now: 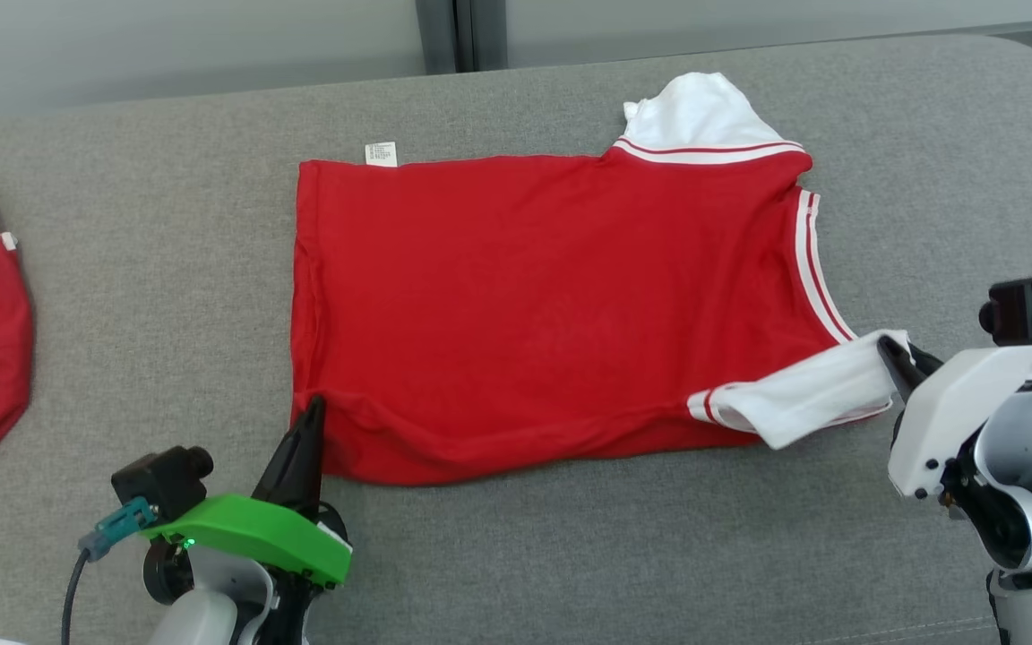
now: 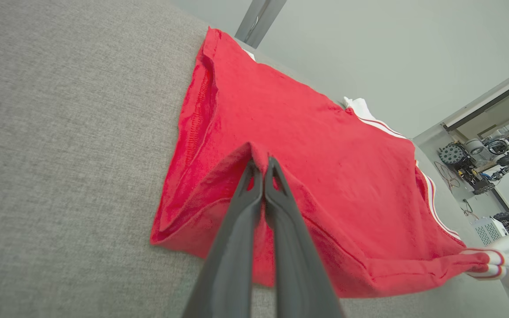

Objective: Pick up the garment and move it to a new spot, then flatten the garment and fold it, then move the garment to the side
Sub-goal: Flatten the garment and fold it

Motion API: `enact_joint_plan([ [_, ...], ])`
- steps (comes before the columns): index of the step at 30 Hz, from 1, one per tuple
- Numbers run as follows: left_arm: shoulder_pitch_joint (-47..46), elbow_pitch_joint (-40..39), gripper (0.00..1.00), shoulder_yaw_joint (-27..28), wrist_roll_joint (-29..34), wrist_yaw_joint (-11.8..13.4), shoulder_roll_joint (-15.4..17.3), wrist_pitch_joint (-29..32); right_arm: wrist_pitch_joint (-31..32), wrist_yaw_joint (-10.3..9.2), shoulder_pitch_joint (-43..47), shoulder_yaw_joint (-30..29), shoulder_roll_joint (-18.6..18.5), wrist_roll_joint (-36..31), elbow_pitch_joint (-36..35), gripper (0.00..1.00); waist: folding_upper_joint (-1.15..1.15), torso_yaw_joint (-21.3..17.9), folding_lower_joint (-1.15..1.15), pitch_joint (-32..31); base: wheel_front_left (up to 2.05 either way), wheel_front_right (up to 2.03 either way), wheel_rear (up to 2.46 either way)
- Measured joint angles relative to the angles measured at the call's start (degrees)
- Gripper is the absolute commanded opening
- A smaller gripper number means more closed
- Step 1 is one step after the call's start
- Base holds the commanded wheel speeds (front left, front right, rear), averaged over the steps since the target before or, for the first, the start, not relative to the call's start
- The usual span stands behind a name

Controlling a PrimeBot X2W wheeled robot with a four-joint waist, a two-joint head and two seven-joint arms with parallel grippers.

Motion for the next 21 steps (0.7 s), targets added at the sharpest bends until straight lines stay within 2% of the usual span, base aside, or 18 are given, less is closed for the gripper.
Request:
enact_joint_plan([
  [11, -7.6, 9.1, 0.0, 1.0, 0.5, 1.2, -1.7, -2.1, -6.5, 0.0, -9.0, 3.2, -2.6, 0.3, 10.1, 0.0, 0.0, 0.0, 0.0, 3.6, 0.0, 0.0, 0.0],
  [21, -10.7, 12.9, 0.0, 1.0, 1.0, 0.6, -2.6, -4.2, -10.9, 0.0, -12.7, 4.0, -3.6, 0.2, 14.3, 0.0, 0.0, 1.1, 0.0, 5.5, 0.0, 0.0, 0.0],
])
